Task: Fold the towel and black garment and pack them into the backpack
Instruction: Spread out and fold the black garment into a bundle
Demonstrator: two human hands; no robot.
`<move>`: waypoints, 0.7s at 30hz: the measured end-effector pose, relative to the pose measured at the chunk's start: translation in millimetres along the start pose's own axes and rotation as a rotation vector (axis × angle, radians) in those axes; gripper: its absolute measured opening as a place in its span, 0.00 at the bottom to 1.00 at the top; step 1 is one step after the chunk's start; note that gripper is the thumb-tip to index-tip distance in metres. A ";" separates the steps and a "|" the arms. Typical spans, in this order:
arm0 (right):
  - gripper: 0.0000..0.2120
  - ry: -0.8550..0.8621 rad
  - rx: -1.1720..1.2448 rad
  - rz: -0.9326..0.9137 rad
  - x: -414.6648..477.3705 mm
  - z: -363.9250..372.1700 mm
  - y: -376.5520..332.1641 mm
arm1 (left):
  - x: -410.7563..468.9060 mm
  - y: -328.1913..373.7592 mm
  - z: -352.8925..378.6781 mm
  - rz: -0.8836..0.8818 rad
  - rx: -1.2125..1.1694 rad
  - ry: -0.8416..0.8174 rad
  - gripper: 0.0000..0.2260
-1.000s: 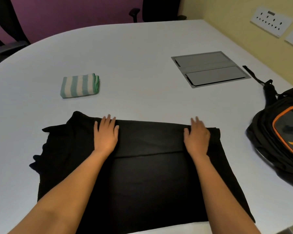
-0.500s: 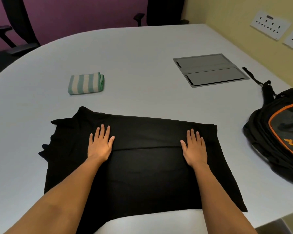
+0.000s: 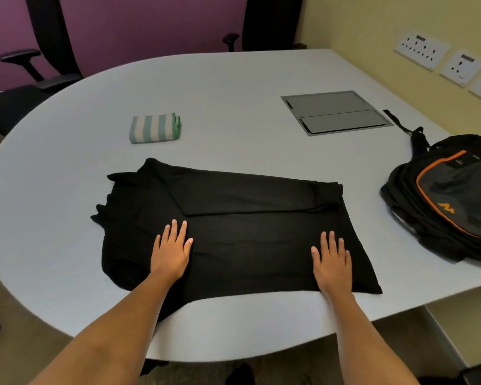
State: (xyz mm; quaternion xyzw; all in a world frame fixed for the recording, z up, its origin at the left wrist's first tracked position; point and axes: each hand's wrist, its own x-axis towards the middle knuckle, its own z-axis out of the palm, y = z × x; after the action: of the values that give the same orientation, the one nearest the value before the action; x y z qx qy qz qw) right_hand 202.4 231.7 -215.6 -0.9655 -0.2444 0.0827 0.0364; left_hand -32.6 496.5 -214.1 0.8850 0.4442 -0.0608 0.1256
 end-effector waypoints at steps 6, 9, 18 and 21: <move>0.28 0.011 0.001 0.124 -52.2 0.7 29.2 | -46.7 -17.7 8.9 -0.002 0.037 0.035 0.24; 0.28 -0.023 -0.001 0.197 -66.0 -4.6 35.9 | -67.0 -23.5 6.5 -0.114 0.050 0.109 0.24; 0.28 0.089 0.359 0.476 -78.9 -33.8 40.2 | -101.3 -30.9 -18.7 -0.694 -0.340 0.132 0.25; 0.27 0.083 0.530 0.595 -66.9 -41.7 44.4 | -98.3 -39.5 -24.0 -0.831 -0.544 0.028 0.23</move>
State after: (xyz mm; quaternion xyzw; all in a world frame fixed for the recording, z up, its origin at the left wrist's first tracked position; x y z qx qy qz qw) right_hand 172.5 159.4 -170.0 -0.9537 0.0772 0.1106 0.2687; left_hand -123.1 450.0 -176.1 0.5690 0.7608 0.0244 0.3113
